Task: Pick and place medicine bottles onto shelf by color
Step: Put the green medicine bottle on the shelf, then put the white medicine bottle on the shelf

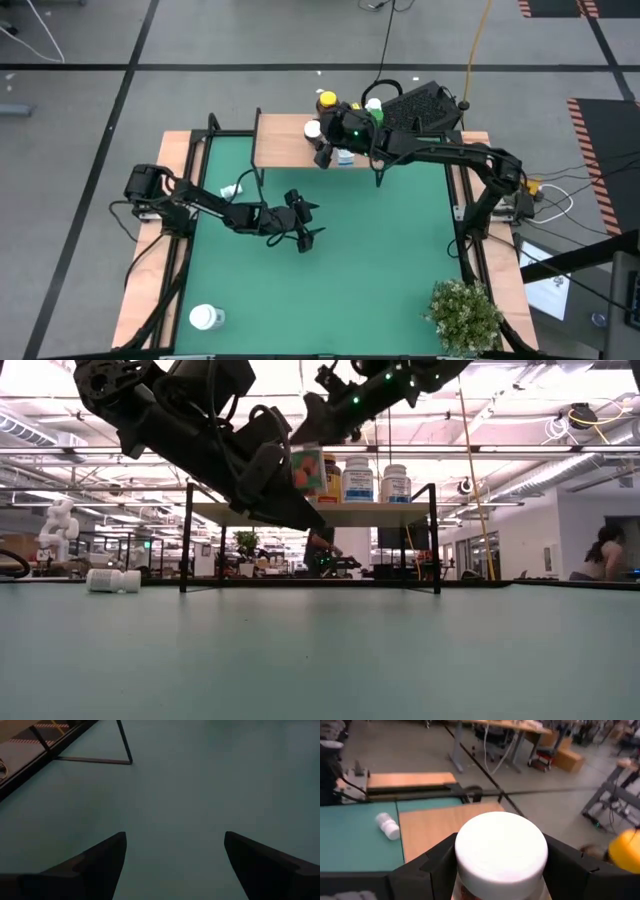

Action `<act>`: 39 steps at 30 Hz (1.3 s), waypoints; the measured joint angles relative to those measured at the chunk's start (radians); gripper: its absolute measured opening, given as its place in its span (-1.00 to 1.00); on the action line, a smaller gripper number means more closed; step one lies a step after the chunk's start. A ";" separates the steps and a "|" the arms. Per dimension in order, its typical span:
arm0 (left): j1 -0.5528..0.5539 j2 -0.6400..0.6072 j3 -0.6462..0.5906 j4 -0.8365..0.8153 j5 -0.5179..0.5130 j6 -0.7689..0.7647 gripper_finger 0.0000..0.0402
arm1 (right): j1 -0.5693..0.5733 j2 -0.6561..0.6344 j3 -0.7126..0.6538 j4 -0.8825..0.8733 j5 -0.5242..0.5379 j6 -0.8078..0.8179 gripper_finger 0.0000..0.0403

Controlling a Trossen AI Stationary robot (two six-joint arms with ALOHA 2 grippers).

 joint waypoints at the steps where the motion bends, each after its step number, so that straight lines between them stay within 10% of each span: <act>1: 0.000 0.000 0.000 0.000 0.000 0.000 0.67 | -0.006 0.005 0.000 -0.010 0.001 0.004 0.15; 21: 0.000 0.000 0.000 -0.020 0.000 -0.002 0.67 | -0.044 0.007 0.000 -0.063 0.004 0.035 0.48; 39: -0.002 0.000 -0.001 -0.069 0.000 -0.090 0.67 | 0.067 -0.172 -0.102 -0.319 0.096 -0.011 0.38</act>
